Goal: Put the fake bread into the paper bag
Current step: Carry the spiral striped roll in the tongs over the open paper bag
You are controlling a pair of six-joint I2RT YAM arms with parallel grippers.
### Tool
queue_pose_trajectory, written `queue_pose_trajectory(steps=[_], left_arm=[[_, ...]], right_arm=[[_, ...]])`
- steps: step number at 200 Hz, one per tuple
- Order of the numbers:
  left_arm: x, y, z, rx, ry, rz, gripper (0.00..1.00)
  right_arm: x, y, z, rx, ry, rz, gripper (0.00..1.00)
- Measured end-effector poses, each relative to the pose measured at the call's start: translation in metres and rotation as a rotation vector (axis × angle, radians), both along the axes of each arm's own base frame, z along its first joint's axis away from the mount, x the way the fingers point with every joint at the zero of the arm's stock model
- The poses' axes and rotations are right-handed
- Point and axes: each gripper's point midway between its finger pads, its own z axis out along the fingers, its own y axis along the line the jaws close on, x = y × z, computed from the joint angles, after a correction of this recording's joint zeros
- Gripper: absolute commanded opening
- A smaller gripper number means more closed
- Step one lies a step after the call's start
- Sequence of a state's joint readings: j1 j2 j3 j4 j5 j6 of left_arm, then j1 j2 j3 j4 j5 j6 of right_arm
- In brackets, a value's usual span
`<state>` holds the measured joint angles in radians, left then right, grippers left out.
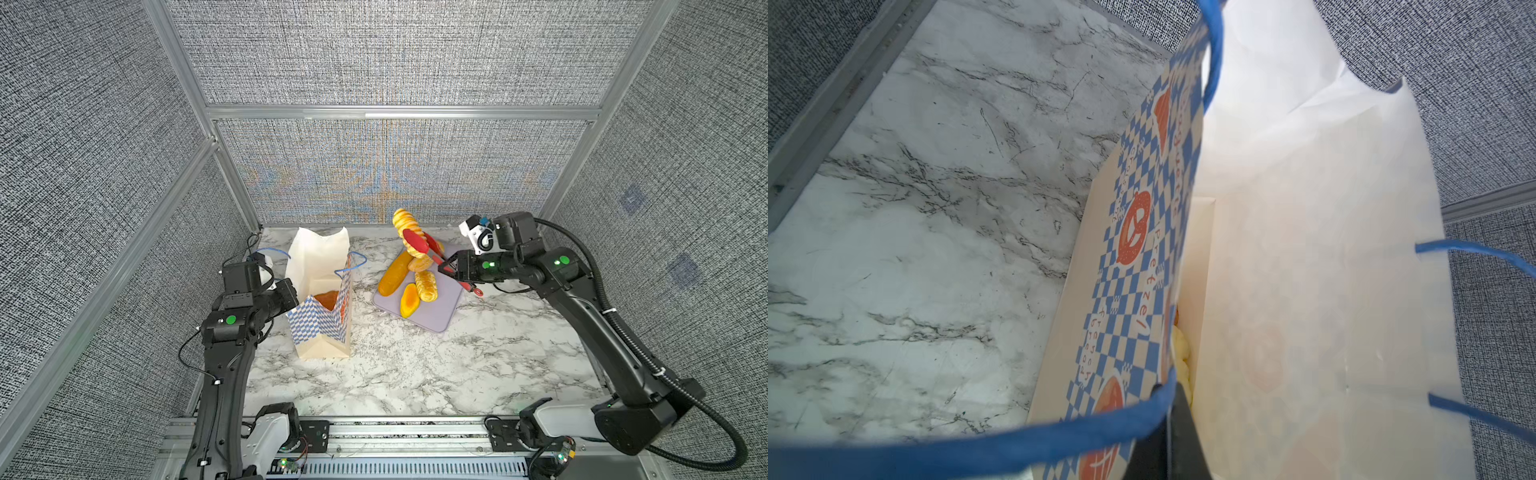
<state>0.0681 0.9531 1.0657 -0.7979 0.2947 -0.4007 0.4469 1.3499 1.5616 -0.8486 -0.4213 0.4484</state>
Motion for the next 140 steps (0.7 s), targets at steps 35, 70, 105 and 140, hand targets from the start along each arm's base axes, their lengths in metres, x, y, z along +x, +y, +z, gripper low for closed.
queue_pose_trajectory(steps=[35, 70, 105, 140], left_arm=[[0.0, 0.0, 0.0, 0.0, -0.001, 0.0, 0.04], [0.0, 0.0, 0.0, 0.0, -0.001, 0.0, 0.04], [0.0, 0.0, 0.0, -0.003, 0.0, 0.002, 0.04], [0.0, 0.0, 0.0, -0.01, 0.001, 0.006, 0.04]], right_arm=[[0.002, 0.011, 0.013, 0.035, -0.026, 0.02, 0.44], [0.005, 0.031, 0.025, 0.071, -0.04, 0.06, 0.44], [0.007, 0.056, 0.034, 0.089, -0.056, 0.11, 0.44], [0.008, 0.076, 0.036, 0.092, -0.057, 0.149, 0.44]])
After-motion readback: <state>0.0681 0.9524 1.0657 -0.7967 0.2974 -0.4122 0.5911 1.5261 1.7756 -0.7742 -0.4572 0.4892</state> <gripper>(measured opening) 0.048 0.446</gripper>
